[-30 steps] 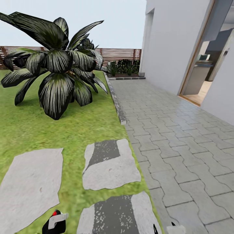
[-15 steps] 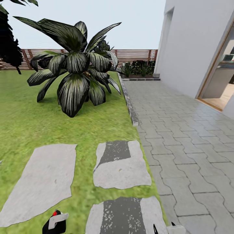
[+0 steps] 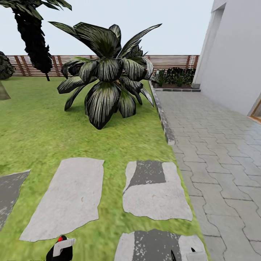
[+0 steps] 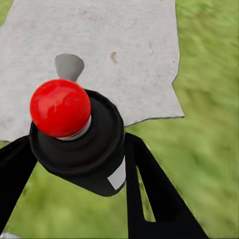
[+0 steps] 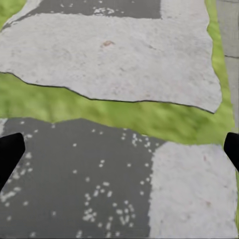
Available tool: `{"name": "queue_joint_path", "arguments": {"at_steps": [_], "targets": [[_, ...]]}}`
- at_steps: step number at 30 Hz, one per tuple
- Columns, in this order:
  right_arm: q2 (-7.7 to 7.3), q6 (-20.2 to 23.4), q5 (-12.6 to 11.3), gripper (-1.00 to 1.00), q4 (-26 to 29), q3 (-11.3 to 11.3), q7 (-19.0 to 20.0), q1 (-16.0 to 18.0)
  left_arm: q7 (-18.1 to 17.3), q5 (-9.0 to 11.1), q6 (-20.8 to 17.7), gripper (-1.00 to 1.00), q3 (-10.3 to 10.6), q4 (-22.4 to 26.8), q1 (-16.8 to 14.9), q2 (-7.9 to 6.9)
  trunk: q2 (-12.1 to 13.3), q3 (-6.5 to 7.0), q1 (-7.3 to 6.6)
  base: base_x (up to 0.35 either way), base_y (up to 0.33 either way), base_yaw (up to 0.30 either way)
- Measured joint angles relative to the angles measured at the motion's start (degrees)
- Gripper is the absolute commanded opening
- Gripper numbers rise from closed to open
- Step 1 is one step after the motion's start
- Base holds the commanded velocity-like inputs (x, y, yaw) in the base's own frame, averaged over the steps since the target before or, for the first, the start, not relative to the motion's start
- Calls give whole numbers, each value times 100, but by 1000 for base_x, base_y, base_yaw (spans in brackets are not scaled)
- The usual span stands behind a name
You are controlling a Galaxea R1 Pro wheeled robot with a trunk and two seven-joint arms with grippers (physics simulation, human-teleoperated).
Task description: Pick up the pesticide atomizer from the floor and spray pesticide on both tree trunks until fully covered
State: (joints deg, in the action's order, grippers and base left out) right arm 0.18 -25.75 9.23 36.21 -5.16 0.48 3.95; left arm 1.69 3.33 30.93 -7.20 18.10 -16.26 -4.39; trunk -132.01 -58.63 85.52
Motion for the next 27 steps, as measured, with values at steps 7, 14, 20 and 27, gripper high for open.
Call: {"name": "queue_joint_path", "arguments": {"at_steps": [7, 14, 20, 27], "targets": [[0, 0, 0, 100, -1, 4, 3, 0, -1, -5, -5, -100, 3, -22, 0, 0, 0, 0, 0, 171, 263, 278], [0, 0, 0, 100, -1, 4, 5, 0, -1, -28, -8, -100, 7, -34, 0, 0, 0, 0, 0, 189, 263, 278], [0, 0, 0, 100, 0, 3, 5, 0, -1, -51, -8, -100, 8, -35, 0, 8, 0, 0, 0, 206, 262, 278], [0, 0, 0, 100, 0, -2, 5, 0, -1, -61, -8, -100, 9, -38, 0, 10, 0, 0, 0, 223, 251, 278]]}}
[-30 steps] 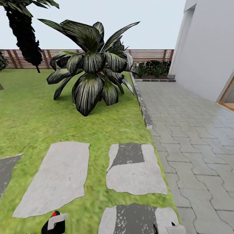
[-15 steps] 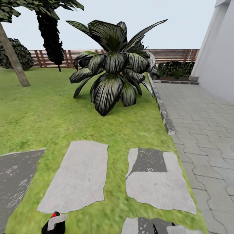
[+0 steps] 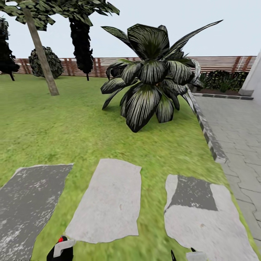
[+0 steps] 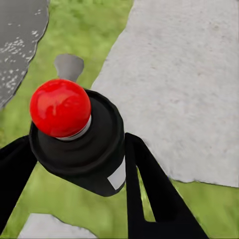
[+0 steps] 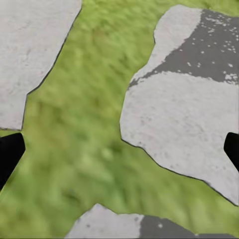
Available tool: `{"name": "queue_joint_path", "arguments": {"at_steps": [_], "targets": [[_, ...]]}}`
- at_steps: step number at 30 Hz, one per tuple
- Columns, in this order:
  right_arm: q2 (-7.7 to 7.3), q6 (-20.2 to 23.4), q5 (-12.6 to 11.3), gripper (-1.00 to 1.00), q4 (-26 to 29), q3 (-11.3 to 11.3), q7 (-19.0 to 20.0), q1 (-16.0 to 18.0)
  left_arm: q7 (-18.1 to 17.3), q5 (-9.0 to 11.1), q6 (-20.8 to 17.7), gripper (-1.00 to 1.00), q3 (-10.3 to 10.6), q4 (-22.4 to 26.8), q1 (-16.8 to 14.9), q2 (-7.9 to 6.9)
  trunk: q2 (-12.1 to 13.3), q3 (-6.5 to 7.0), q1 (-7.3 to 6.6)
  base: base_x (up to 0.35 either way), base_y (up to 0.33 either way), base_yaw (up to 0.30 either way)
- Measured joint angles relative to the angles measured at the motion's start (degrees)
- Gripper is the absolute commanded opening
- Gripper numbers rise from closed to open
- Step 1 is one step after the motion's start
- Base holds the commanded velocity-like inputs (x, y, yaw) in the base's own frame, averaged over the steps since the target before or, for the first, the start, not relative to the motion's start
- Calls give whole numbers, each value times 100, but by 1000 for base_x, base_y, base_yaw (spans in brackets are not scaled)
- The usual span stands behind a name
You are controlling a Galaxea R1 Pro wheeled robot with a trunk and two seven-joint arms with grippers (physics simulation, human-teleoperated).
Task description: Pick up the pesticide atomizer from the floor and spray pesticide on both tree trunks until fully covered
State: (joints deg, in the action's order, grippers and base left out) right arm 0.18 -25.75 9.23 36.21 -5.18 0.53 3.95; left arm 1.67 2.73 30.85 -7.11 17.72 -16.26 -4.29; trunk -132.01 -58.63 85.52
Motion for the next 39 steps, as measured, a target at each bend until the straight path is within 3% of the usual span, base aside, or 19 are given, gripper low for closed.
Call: {"name": "queue_joint_path", "arguments": {"at_steps": [9, 30, 39], "targets": [[-18, -3, -2, 100, 7, -7, 0, 0, 0, -1, 0, -100, 8, -5, 0, 7, -1, 0, -1, 233, 239, 267], [-7, -1, -7, 100, 0, 0, -7, 0, 0, 0, 0, -100, 7, -6, 6, 7, 0, 0, 0, 238, 230, 9], [0, -4, 0, 100, 0, -1, -17, 0, 0, -1, 0, -100, 0, -6, 8, 7, 0, 0, 0, 271, 206, 221]]}}
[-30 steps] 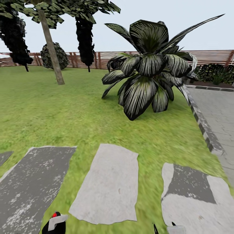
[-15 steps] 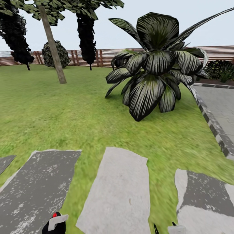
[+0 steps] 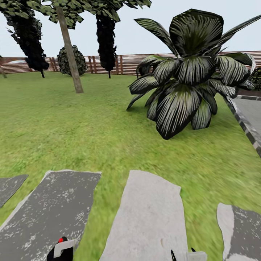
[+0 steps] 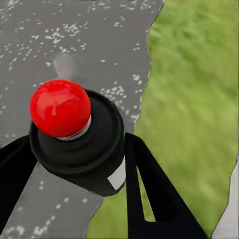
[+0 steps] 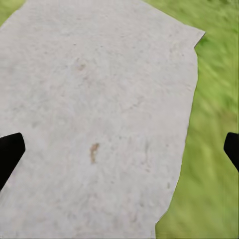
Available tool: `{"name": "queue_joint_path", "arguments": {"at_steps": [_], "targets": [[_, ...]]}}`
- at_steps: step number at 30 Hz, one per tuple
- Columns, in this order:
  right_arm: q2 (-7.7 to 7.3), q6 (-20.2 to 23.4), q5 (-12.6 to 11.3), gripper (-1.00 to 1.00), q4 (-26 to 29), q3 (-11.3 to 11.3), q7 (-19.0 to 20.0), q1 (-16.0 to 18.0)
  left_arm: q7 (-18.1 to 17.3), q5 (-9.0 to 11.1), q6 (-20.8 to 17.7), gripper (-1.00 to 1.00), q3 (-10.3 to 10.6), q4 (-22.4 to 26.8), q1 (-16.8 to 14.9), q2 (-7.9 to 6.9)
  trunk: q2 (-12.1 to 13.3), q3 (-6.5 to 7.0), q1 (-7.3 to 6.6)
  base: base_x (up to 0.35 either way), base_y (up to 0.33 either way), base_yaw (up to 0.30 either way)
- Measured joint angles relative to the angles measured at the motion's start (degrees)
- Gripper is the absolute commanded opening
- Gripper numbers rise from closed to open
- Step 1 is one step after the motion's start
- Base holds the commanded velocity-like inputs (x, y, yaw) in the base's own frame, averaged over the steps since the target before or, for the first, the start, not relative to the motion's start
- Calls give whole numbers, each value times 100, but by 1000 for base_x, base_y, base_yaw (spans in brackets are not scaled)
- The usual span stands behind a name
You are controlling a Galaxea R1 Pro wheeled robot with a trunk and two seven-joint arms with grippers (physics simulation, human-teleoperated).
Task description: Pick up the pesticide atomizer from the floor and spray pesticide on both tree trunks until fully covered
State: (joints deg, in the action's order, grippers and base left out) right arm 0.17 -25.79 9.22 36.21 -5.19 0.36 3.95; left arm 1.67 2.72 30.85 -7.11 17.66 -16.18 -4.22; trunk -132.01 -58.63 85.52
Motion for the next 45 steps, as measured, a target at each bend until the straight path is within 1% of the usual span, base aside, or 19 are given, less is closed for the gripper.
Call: {"name": "queue_joint_path", "arguments": {"at_steps": [29, 45], "targets": [[-6, 4, 0, 100, -2, -1, 8, 0, 0, 9, 0, -100, 5, 0, -1, 0, 0, 0, 0, 309, 121, 270], [-9, 4, 1, 100, 0, -7, 10, -1, 0, 9, 0, -100, 3, 0, 0, 0, 0, 0, 0, 312, 115, 30]]}}
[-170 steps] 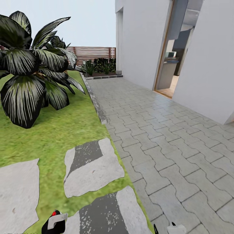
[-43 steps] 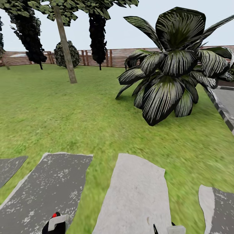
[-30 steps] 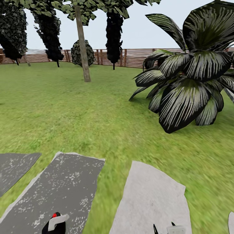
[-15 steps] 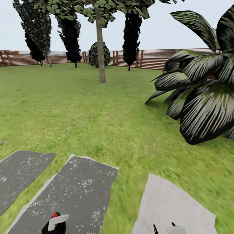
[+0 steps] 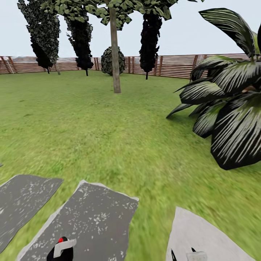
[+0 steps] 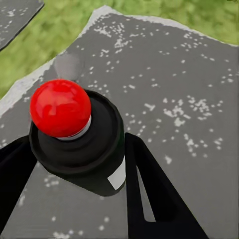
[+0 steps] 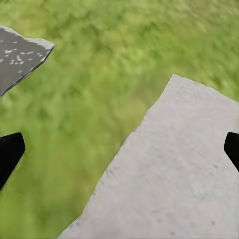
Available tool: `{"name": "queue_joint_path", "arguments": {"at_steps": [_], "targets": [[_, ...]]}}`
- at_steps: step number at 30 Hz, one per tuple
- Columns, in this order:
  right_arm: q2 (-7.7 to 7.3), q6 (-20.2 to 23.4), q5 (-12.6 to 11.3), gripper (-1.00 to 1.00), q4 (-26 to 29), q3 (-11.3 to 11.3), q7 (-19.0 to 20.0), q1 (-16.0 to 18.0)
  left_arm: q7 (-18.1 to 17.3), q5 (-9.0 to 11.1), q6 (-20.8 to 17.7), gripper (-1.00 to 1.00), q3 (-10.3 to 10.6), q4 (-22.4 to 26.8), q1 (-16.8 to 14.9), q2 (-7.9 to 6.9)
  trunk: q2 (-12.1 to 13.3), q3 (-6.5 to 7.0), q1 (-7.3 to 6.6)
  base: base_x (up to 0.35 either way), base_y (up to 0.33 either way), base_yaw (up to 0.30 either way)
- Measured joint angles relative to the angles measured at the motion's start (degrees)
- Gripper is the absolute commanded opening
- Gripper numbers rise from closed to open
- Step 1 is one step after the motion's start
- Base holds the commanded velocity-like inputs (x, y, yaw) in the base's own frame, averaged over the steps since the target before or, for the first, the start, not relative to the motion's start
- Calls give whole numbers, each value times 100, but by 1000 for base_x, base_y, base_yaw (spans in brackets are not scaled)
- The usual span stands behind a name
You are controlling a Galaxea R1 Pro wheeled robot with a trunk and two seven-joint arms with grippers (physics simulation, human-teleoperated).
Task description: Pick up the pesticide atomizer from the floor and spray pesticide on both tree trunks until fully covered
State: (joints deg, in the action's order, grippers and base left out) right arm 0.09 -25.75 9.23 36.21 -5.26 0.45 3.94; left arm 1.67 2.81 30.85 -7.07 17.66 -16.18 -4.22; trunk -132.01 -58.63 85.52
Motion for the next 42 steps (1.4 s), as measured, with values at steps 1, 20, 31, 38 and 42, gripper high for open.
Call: {"name": "queue_joint_path", "arguments": {"at_steps": [1, 20, 31, 38, 42], "targets": [[0, 0, 0, 100, 0, -1, 0, 1, 0, 0, 0, -100, -1, 0, -2, 0, 0, 0, 0, 312, 113, 0], [0, 0, 0, 100, 0, 1, 7, 1, 0, 9, 0, -100, -3, 0, 1, 0, 0, 0, 0, 316, 106, 0], [0, -1, 0, 100, -4, 5, 7, 1, 0, 9, 0, -100, -4, 0, 2, 0, 0, 0, 0, 327, 88, 0], [0, 0, 0, 100, -4, 5, 7, 1, 0, 9, 0, -100, -4, 0, 0, -2, 0, 0, 0, 329, 87, 0], [0, 0, 0, 100, -2, 6, 7, 1, 0, 9, 0, -100, -4, 0, 1, -2, 0, 0, 0, 329, 87, 0]]}}
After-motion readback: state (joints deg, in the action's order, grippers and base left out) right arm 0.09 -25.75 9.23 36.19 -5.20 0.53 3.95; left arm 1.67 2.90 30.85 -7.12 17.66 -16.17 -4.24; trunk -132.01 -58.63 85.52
